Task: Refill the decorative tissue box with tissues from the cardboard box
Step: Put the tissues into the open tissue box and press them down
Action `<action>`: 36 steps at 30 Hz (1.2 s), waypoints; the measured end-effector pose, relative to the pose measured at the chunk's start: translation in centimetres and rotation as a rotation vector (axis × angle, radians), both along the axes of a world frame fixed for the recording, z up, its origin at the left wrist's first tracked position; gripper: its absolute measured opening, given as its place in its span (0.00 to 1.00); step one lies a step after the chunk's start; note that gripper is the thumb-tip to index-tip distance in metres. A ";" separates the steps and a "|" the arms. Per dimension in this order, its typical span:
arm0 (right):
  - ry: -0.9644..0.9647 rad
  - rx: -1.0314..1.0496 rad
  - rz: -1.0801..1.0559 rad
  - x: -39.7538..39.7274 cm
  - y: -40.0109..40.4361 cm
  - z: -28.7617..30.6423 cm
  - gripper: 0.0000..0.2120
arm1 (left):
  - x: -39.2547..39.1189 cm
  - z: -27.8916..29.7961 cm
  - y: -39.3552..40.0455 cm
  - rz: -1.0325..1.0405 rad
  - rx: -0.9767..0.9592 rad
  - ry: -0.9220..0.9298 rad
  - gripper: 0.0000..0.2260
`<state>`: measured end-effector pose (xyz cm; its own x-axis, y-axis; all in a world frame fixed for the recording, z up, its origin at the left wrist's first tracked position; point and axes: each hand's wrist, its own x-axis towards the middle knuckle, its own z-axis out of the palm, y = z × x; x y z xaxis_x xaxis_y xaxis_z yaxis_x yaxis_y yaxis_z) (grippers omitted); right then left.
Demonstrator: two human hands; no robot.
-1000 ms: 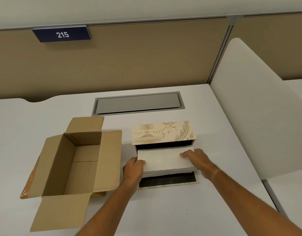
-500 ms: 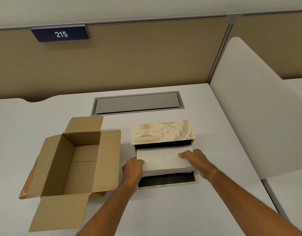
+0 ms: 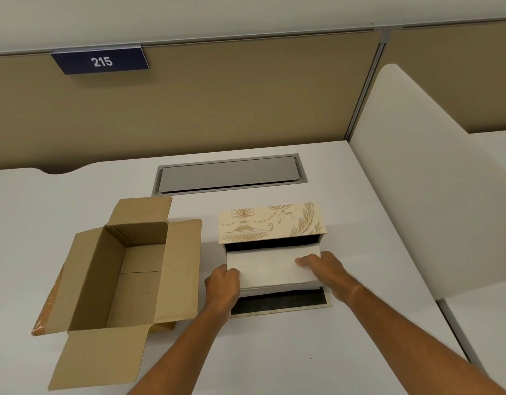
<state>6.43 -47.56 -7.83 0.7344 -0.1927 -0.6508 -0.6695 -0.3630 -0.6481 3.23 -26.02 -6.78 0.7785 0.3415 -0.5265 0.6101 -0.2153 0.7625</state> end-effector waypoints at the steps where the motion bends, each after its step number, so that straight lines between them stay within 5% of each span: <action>1: 0.000 0.000 0.002 0.0 0.0 0.0 0.34 | 0.0 0.0 0.0 -0.001 -0.001 0.002 0.10; 36: 0.003 0.043 -0.019 -0.2 0.0 0.4 0.35 | 0.1 -0.1 0.2 -0.058 0.058 0.008 0.10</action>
